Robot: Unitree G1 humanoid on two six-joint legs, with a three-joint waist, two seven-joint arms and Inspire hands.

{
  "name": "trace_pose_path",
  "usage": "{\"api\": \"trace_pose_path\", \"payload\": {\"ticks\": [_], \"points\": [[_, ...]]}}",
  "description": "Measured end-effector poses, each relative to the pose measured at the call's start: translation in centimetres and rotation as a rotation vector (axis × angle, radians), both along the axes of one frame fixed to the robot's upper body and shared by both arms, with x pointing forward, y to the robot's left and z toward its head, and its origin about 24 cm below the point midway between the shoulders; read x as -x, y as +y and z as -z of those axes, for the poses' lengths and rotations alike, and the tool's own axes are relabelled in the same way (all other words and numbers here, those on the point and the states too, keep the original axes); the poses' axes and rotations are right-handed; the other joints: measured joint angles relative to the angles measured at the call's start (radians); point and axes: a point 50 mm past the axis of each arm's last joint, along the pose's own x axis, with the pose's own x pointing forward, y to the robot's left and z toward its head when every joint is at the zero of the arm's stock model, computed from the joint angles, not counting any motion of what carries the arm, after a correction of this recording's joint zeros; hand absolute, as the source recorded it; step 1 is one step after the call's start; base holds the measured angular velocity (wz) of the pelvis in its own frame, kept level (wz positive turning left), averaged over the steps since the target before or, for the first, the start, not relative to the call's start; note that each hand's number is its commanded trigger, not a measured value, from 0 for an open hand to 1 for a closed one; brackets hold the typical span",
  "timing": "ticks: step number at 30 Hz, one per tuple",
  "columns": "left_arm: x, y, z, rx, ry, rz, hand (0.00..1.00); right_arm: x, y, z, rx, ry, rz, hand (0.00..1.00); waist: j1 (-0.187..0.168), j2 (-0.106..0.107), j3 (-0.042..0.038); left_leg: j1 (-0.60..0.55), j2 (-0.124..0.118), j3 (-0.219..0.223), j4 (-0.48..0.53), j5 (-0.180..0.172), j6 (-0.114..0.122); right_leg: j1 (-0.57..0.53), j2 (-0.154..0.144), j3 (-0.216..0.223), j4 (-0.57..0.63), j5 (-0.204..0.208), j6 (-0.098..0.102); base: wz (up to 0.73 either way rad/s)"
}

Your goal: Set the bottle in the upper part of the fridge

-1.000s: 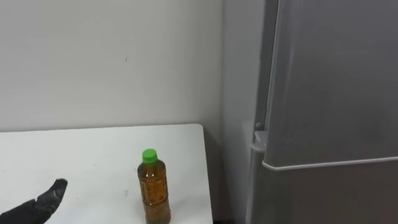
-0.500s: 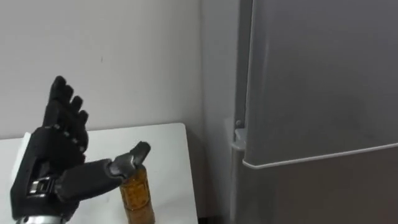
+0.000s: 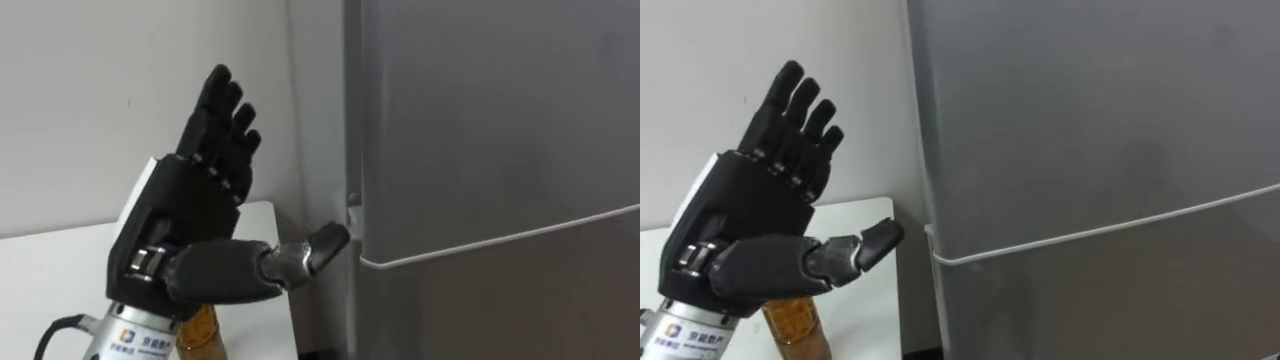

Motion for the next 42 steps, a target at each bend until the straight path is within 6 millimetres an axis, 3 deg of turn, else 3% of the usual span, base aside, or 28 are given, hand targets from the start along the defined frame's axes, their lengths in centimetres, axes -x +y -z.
{"api": "trace_pose_path", "payload": {"ticks": [10, 18, 19, 20, 21, 24, 27, 29, 30, 33, 35, 42], "points": [[0.2, -2.1, 0.2, -0.018, 0.005, 0.109, 0.00, -0.2, 0.0, 0.0, 0.004, -0.001, 0.004, 0.00, -0.020, 0.010, 0.0023, -0.005, 0.000, 0.001, 0.003, 0.000, 0.000, -0.002, 0.000, 0.002, -0.003, 0.000, 0.000, 0.00], [0.3, -2.5, 0.1, -0.018, -0.011, 0.139, 0.00, -0.5, -0.2, 0.0, 0.009, 0.008, 0.002, 0.00, -0.022, 0.022, 0.0012, -0.013, 0.000, 0.000, 0.008, 0.000, 0.000, -0.009, 0.002, 0.010, -0.002, 0.000, -0.001, 0.00], [0.3, -2.6, 0.0, -0.018, -0.017, 0.144, 0.47, -0.5, -0.2, 0.0, 0.010, 0.009, 0.000, 0.00, -0.022, 0.022, 0.0017, -0.013, 0.000, 0.000, 0.008, 0.000, 0.000, -0.009, 0.001, 0.009, -0.002, 0.000, -0.001, 0.00], [0.3, -2.7, -0.1, -0.020, -0.020, 0.148, 0.53, -0.5, -0.2, 0.0, 0.010, 0.010, 0.001, 0.00, -0.022, 0.023, 0.0021, -0.013, 0.000, 0.000, 0.007, 0.000, 0.000, -0.008, 0.001, 0.008, -0.002, 0.000, -0.001, 0.00], [0.3, -3.0, -0.3, -0.023, -0.028, 0.161, 0.89, -0.5, -0.3, 0.0, 0.013, 0.012, -0.001, 0.00, -0.022, 0.024, 0.0031, -0.014, 0.000, 0.000, 0.007, 0.000, 0.000, -0.009, 0.000, 0.007, -0.002, 0.000, -0.001, 0.00], [0.3, -3.6, -0.5, -0.028, -0.037, 0.183, 1.00, -0.8, -0.3, -0.1, 0.028, 0.014, -0.014, 0.00, -0.024, 0.028, 0.0077, -0.016, -0.002, 0.000, 0.006, 0.000, 0.000, -0.011, -0.001, 0.009, -0.002, 0.000, -0.001, 0.00], [0.2, -3.3, -0.6, -0.021, -0.038, 0.160, 1.00, -0.9, -0.4, -0.1, 0.038, 0.018, -0.015, 0.00, -0.022, 0.028, 0.0090, -0.025, -0.001, 0.000, 0.006, 0.000, 0.000, -0.019, 0.000, 0.009, -0.002, 0.000, -0.001, 0.03], [0.1, -3.2, -0.7, -0.018, -0.044, 0.156, 0.89, -1.1, -0.4, -0.1, 0.044, 0.018, -0.025, 0.00, -0.022, 0.028, 0.0087, -0.032, -0.002, 0.000, 0.006, 0.000, 0.000, -0.025, 0.000, 0.009, -0.002, 0.000, -0.001, 0.05], [0.2, -3.4, -0.8, -0.014, -0.050, 0.174, 0.89, -1.2, -0.4, -0.1, 0.047, 0.018, -0.029, 0.00, -0.023, 0.027, 0.0097, -0.033, -0.002, 0.000, 0.006, 0.000, 0.000, -0.026, -0.001, 0.009, -0.001, 0.000, -0.001, 0.05], [0.4, -3.7, -0.9, 0.034, -0.046, 0.226, 0.92, -1.3, -0.3, -0.1, 0.055, 0.020, -0.034, 0.00, -0.021, 0.025, 0.0097, -0.034, -0.002, 0.000, 0.006, 0.000, 0.000, -0.025, -0.001, 0.008, 0.000, 0.000, -0.001, 0.05], [0.4, -3.7, -0.9, 0.046, -0.044, 0.239, 1.00, -1.4, -0.3, -0.1, 0.055, 0.019, -0.043, 0.00, -0.019, 0.023, 0.0104, -0.034, -0.002, 0.001, 0.005, 0.000, 0.000, -0.024, -0.001, 0.008, 0.000, 0.000, 0.000, 0.03], [0.4, -4.1, -0.6, 0.030, -0.033, 0.260, 1.00, -1.5, -0.3, -0.1, 0.063, 0.019, -0.054, 0.00, -0.022, 0.023, 0.0100, -0.033, -0.002, 0.001, 0.006, 0.000, 0.000, -0.023, 0.000, 0.011, 0.000, 0.000, 0.000, 0.00]]}}
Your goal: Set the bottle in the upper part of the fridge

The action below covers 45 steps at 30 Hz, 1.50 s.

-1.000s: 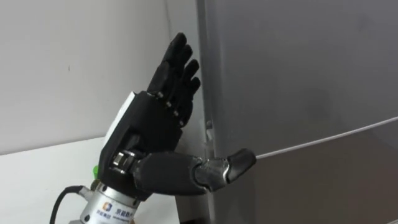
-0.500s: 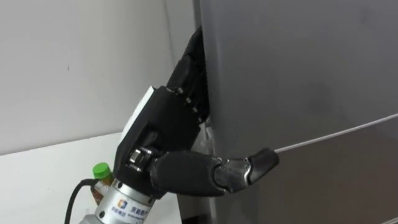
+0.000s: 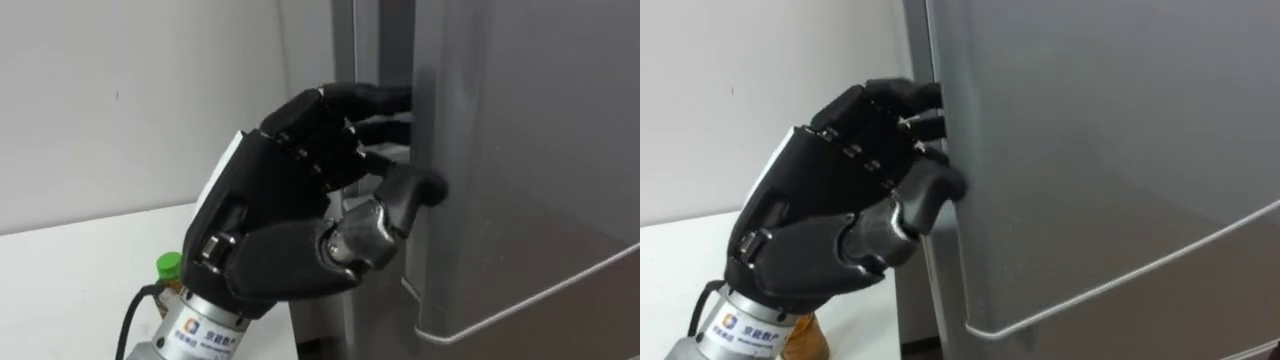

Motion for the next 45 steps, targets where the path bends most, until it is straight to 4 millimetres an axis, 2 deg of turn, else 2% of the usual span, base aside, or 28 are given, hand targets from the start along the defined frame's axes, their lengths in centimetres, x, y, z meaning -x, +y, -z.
{"api": "trace_pose_path", "payload": {"ticks": [2, 3, 4, 5, 6, 7, 8, 9, 28, 33, 38, 45], "points": [[0.2, -0.6, 0.2, -0.023, 0.005, 0.035, 1.00, 0.1, -0.1, 0.0, 0.004, 0.002, 0.001, 0.00, 0.000, 0.001, 0.0000, 0.000, 0.000, 0.000, 0.000, 0.000, 0.000, 0.000, 0.000, 0.000, 0.000, 0.000, 0.000, 0.00], [0.3, -0.8, 0.2, -0.029, -0.001, 0.051, 0.97, 0.1, -0.1, 0.0, 0.006, 0.003, 0.001, 0.00, 0.000, 0.001, -0.0006, 0.000, 0.000, 0.000, 0.000, 0.000, 0.000, 0.000, 0.000, 0.001, 0.000, 0.000, 0.000, 0.00], [0.3, -0.8, 0.2, -0.029, -0.004, 0.056, 0.91, 0.1, -0.2, 0.0, 0.007, 0.003, 0.000, 0.00, -0.001, 0.002, -0.0011, 0.000, 0.000, 0.000, 0.000, 0.000, 0.000, 0.000, 0.000, 0.001, 0.000, 0.000, 0.000, 0.00], [0.4, -0.9, 0.2, -0.033, -0.007, 0.066, 0.78, 0.1, -0.2, 0.0, 0.009, 0.004, -0.001, 0.00, -0.001, 0.004, -0.0023, 0.001, 0.000, 0.001, 0.000, 0.000, 0.000, 0.000, 0.000, 0.002, 0.000, 0.000, 0.000, 0.00], [0.5, -1.1, 0.3, -0.039, -0.012, 0.082, 0.70, 0.1, -0.2, 0.0, 0.010, 0.005, -0.004, 0.00, -0.001, 0.004, -0.0027, 0.001, 0.000, 0.001, 0.000, 0.000, 0.000, 0.000, 0.000, 0.002, 0.000, 0.000, 0.000, 0.00], [0.6, -1.3, 0.3, -0.042, -0.016, 0.096, 0.56, 0.1, -0.2, 0.0, 0.011, 0.005, -0.007, 0.00, -0.001, 0.004, -0.0026, 0.001, 0.001, 0.001, 0.000, 0.000, 0.000, 0.000, 0.001, 0.002, 0.000, 0.000, 0.000, 0.00], [0.6, -1.3, 0.3, -0.043, -0.018, 0.100, 0.06, 0.1, -0.2, 0.0, 0.011, 0.005, -0.008, 0.00, -0.001, 0.004, -0.0026, 0.001, 0.001, 0.001, 0.000, 0.000, 0.000, 0.000, 0.001, 0.002, 0.000, 0.000, 0.000, 0.00], [0.6, -1.4, 0.3, -0.046, -0.022, 0.106, 0.00, 0.1, -0.2, 0.0, 0.013, 0.006, -0.012, 0.00, -0.001, 0.004, -0.0026, 0.001, 0.001, 0.001, 0.000, 0.000, 0.000, 0.000, 0.001, 0.002, 0.000, 0.000, 0.000, 0.00], [0.7, -1.6, 0.6, -0.087, -0.006, 0.130, 0.00, 0.1, -0.3, -0.1, 0.021, 0.007, -0.009, 0.00, -0.001, 0.004, -0.0025, 0.003, 0.002, 0.004, 0.000, 0.000, 0.000, -0.003, 0.002, 0.014, 0.001, 0.000, 0.000, -0.01], [0.7, -1.7, 0.7, -0.095, -0.004, 0.140, 0.00, 0.1, -0.2, 0.0, 0.016, 0.007, -0.001, 0.00, -0.003, 0.003, -0.0024, 0.017, 0.004, 0.053, 0.000, 0.000, 0.000, 0.001, 0.002, 0.029, 0.001, 0.000, -0.001, -0.12], [0.9, -2.1, 0.9, -0.112, -0.004, 0.168, 0.00, 0.1, 0.0, 0.0, 0.003, -0.003, 0.020, 0.00, -0.028, 0.003, -0.0026, 0.017, 0.003, 0.061, 0.000, 0.000, 0.000, -0.001, 0.001, 0.031, 0.001, 0.000, 0.000, -0.03], [1.0, -2.2, 1.0, -0.125, -0.005, 0.189, 0.00, 0.0, 0.0, 0.0, -0.011, -0.010, 0.021, 0.00, -0.048, 0.005, -0.0043, 0.020, 0.007, 0.094, 0.000, 0.000, 0.000, -0.012, 0.005, 0.068, 0.004, 0.001, -0.002, -0.13]]}}
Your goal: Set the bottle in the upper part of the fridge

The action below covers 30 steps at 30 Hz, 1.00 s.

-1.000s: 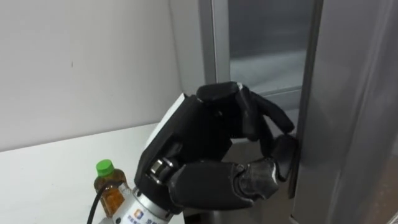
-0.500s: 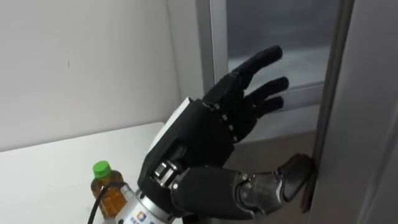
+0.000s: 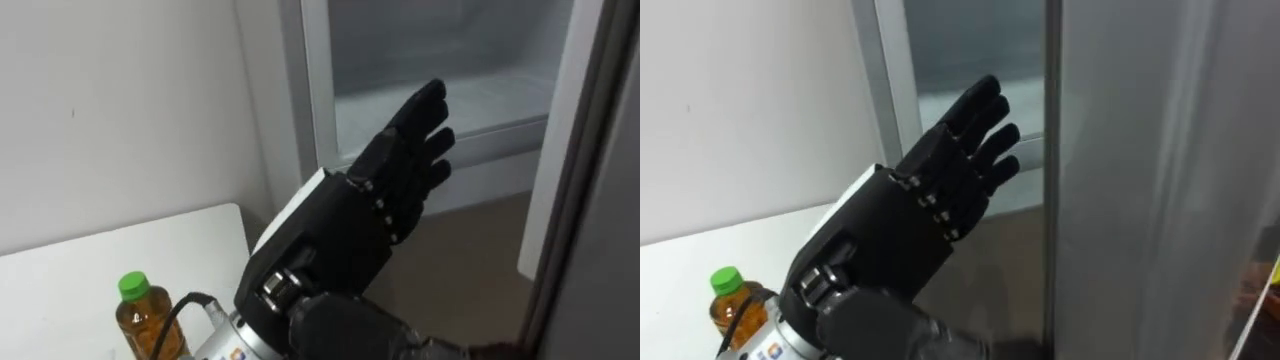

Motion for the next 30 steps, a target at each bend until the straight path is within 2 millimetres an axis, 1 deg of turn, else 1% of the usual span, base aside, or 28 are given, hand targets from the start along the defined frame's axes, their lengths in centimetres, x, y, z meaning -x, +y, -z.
{"api": "trace_pose_path", "payload": {"ticks": [1, 5, 6, 8, 9, 10, 12, 16, 18, 22, 24, 26, 27, 30], "points": [[0.0, 0.0, 0.0, 0.000, -0.001, 0.002, 0.00, 0.0, 0.0, 0.0, -0.004, -0.003, -0.002, 0.00, -0.002, 0.001, -0.0002, 0.002, 0.001, 0.016, 0.000, 0.000, 0.000, -0.002, 0.001, 0.010, 0.000, 0.000, 0.000, -0.17], [0.0, 0.0, 0.0, -0.002, -0.004, 0.007, 0.00, 0.0, -0.1, -0.1, -0.012, -0.006, -0.006, 0.00, -0.008, 0.002, -0.0013, 0.014, 0.001, 0.021, -0.001, 0.000, 0.000, -0.001, 0.003, 0.030, 0.001, 0.001, 0.000, -0.24], [0.1, 0.0, 0.0, -0.004, -0.007, 0.013, 0.00, 0.0, -0.2, -0.1, -0.013, -0.006, -0.007, 0.00, -0.009, 0.004, -0.0018, 0.015, 0.001, 0.025, -0.001, 0.000, 0.000, -0.004, 0.005, 0.043, 0.001, 0.002, -0.001, -0.21], [0.1, -0.1, 0.0, -0.006, -0.007, 0.020, 0.00, 0.0, -0.3, -0.1, -0.016, -0.009, -0.011, 0.00, -0.016, 0.005, -0.0021, 0.016, 0.004, 0.046, -0.001, 0.000, 0.000, -0.008, 0.007, 0.051, 0.003, 0.003, -0.001, -0.20], [0.2, -0.2, 0.1, -0.008, -0.007, 0.025, 0.00, -0.1, -0.4, -0.2, -0.017, -0.012, -0.010, 0.00, -0.017, 0.005, -0.0027, 0.015, 0.011, 0.054, -0.002, 0.000, 0.000, -0.016, 0.009, 0.060, 0.007, 0.003, -0.002, -0.25], [0.2, -0.3, 0.0, -0.009, -0.009, 0.030, 0.00, -0.1, -0.5, -0.2, -0.018, -0.015, -0.013, 0.00, -0.019, 0.007, -0.0024, 0.015, 0.012, 0.059, -0.002, 0.000, 0.000, -0.022, 0.012, 0.070, 0.016, 0.004, -0.003, -0.26], [0.2, -0.4, 0.0, -0.011, -0.013, 0.038, 0.00, -0.2, -0.7, -0.3, -0.015, -0.016, -0.014, 0.00, -0.031, 0.010, -0.0026, 0.015, 0.012, 0.068, -0.004, 0.000, 0.000, -0.031, 0.013, 0.075, 0.018, 0.004, -0.003, -0.22], [0.2, -0.8, -0.3, -0.036, -0.034, 0.063, 0.00, -0.2, -0.8, -0.3, -0.014, -0.017, -0.015, 0.00, -0.034, 0.015, -0.0001, 0.025, 0.014, 0.081, -0.008, 0.000, 0.000, -0.035, 0.023, 0.109, 0.018, 0.013, -0.008, -0.31], [0.2, -0.9, -0.3, -0.038, -0.033, 0.065, 0.00, -0.2, -0.8, -0.3, -0.014, -0.017, -0.015, 0.00, -0.036, 0.017, -0.0001, 0.036, 0.018, 0.096, -0.016, 0.000, 0.000, -0.036, 0.030, 0.122, 0.017, 0.016, -0.011, -0.31], [0.4, -1.6, -0.2, -0.053, -0.030, 0.099, 0.00, -0.3, -0.9, -0.4, -0.009, -0.018, -0.010, 0.00, -0.051, 0.024, 0.0010, 0.035, 0.020, 0.109, -0.018, 0.000, 0.000, -0.051, 0.032, 0.123, 0.019, 0.018, -0.012, -0.11], [0.1, -1.8, -0.3, -0.062, -0.028, 0.105, 0.00, -0.4, -1.0, -0.4, -0.003, -0.018, -0.005, 0.00, -0.059, 0.025, 0.0016, 0.035, 0.022, 0.129, -0.018, 0.000, 0.000, -0.056, 0.034, 0.124, 0.014, 0.018, -0.012, -0.06], [0.1, -2.0, -0.5, -0.063, -0.033, 0.114, 0.00, -0.2, -1.1, -0.4, 0.001, -0.014, 0.011, 0.00, -0.062, 0.025, 0.0014, 0.032, 0.023, 0.131, -0.018, 0.000, 0.000, -0.060, 0.036, 0.128, 0.014, 0.018, -0.013, -0.09], [0.1, -2.1, -0.6, -0.060, -0.036, 0.119, 0.00, 0.0, -1.3, -0.4, 0.002, -0.008, 0.028, 0.00, -0.063, 0.025, 0.0014, 0.032, 0.024, 0.132, -0.018, 0.000, -0.001, -0.062, 0.037, 0.132, 0.015, 0.019, -0.013, -0.16], [0.1, -2.4, -0.5, -0.049, -0.020, 0.148, 0.00, 0.5, -1.6, -0.3, 0.008, 0.021, 0.043, 0.00, -0.067, 0.024, 0.0017, 0.034, 0.031, 0.155, -0.017, -0.002, -0.003, -0.069, 0.047, 0.154, 0.014, 0.024, -0.017, -0.20]]}}
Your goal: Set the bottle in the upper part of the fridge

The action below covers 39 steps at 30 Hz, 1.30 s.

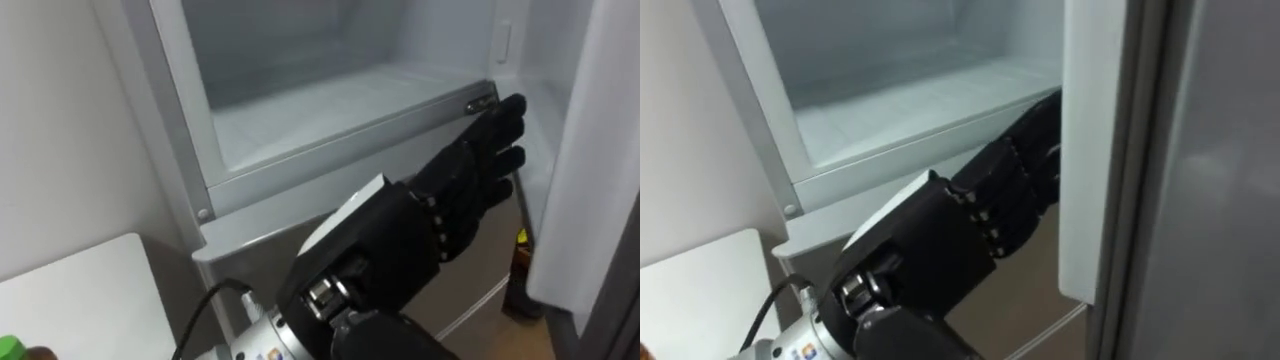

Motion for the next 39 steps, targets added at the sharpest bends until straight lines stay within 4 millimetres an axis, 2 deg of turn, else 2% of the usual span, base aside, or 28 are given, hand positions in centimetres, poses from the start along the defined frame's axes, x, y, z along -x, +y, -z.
{"api": "trace_pose_path", "payload": {"ticks": [3, 5, 7, 11, 13, 19, 21, 22, 25, 30, 39], "points": [[-0.1, -0.1, 0.2, 0.013, 0.020, 0.027, 0.00, 0.7, -0.4, 0.0, 0.012, 0.030, 0.010, 0.00, -0.020, 0.000, 0.0002, 0.002, 0.003, 0.008, 0.001, 0.000, 0.000, 0.001, 0.002, 0.000, 0.002, 0.001, -0.001, -0.08], [-0.1, -0.2, 0.3, 0.014, 0.025, 0.031, 0.00, 0.9, -0.4, 0.1, 0.009, 0.038, 0.009, 0.00, -0.027, -0.002, 0.0012, 0.006, 0.007, 0.033, 0.001, 0.000, 0.000, 0.001, 0.005, 0.002, 0.003, 0.003, -0.004, -0.17], [-0.4, -0.3, 0.2, 0.006, 0.020, 0.039, 0.00, 1.3, -0.3, 0.1, -0.001, 0.049, 0.010, 0.00, -0.033, -0.001, 0.0019, 0.013, 0.019, 0.057, 0.002, -0.011, -0.019, 0.001, 0.015, 0.004, 0.002, 0.004, -0.007, -0.20], [-0.7, -0.4, 0.3, -0.005, 0.023, 0.044, 0.00, 1.2, -0.2, 0.1, -0.009, 0.043, 0.005, 0.00, -0.039, -0.005, 0.0045, 0.016, 0.033, 0.082, 0.016, -0.014, -0.023, -0.004, 0.024, 0.025, 0.002, 0.007, -0.012, -0.28], [-0.8, -0.4, 0.4, -0.007, 0.024, 0.044, 0.00, 1.3, -0.2, 0.1, -0.013, 0.045, 0.002, 0.00, -0.046, -0.005, 0.0046, 0.016, 0.035, 0.083, 0.027, -0.019, -0.032, -0.006, 0.030, 0.027, 0.002, 0.009, -0.014, -0.29], [-0.7, -0.9, -0.1, -0.015, 0.000, 0.067, 0.00, 2.0, -0.7, 0.1, -0.016, 0.070, 0.003, 0.00, -0.057, -0.005, 0.0057, 0.008, 0.059, 0.086, 0.035, -0.023, -0.038, -0.029, 0.043, 0.023, 0.020, 0.015, -0.024, -0.24], [-0.8, -1.0, -0.3, -0.021, -0.003, 0.070, 0.00, 2.1, -0.7, 0.1, -0.022, 0.081, 0.005, 0.00, -0.068, -0.003, 0.0071, 0.008, 0.071, 0.086, 0.044, -0.033, -0.053, -0.030, 0.052, 0.023, 0.019, 0.017, -0.028, -0.13], [-0.9, -1.1, -0.2, -0.023, 0.004, 0.068, 0.00, 2.0, -0.6, 0.1, -0.026, 0.084, 0.004, 0.00, -0.081, -0.004, 0.0075, 0.006, 0.075, 0.089, 0.053, -0.035, -0.056, -0.029, 0.055, 0.022, 0.020, 0.018, -0.030, -0.11], [-1.2, -1.2, 0.2, -0.027, 0.025, 0.066, 0.00, 2.1, -0.7, 0.1, -0.026, 0.086, 0.005, 0.00, -0.082, -0.003, 0.0082, 0.008, 0.084, 0.111, 0.071, -0.040, -0.063, -0.032, 0.061, 0.022, 0.020, 0.022, -0.037, -0.24], [-1.3, -1.3, 0.2, -0.020, 0.034, 0.069, 0.00, 2.0, -0.7, 0.1, -0.023, 0.088, 0.000, 0.00, -0.101, -0.002, 0.0085, 0.008, 0.084, 0.112, 0.070, -0.041, -0.064, -0.040, 0.070, 0.024, 0.021, 0.028, -0.046, -0.12], [-1.4, -1.3, 0.2, -0.023, 0.037, 0.067, 0.00, 2.2, -0.9, 0.1, -0.001, 0.099, 0.007, 0.00, -0.091, -0.005, 0.0100, -0.005, 0.086, 0.109, 0.065, -0.040, -0.064, -0.068, 0.074, 0.017, 0.037, 0.032, -0.054, -0.01]]}}
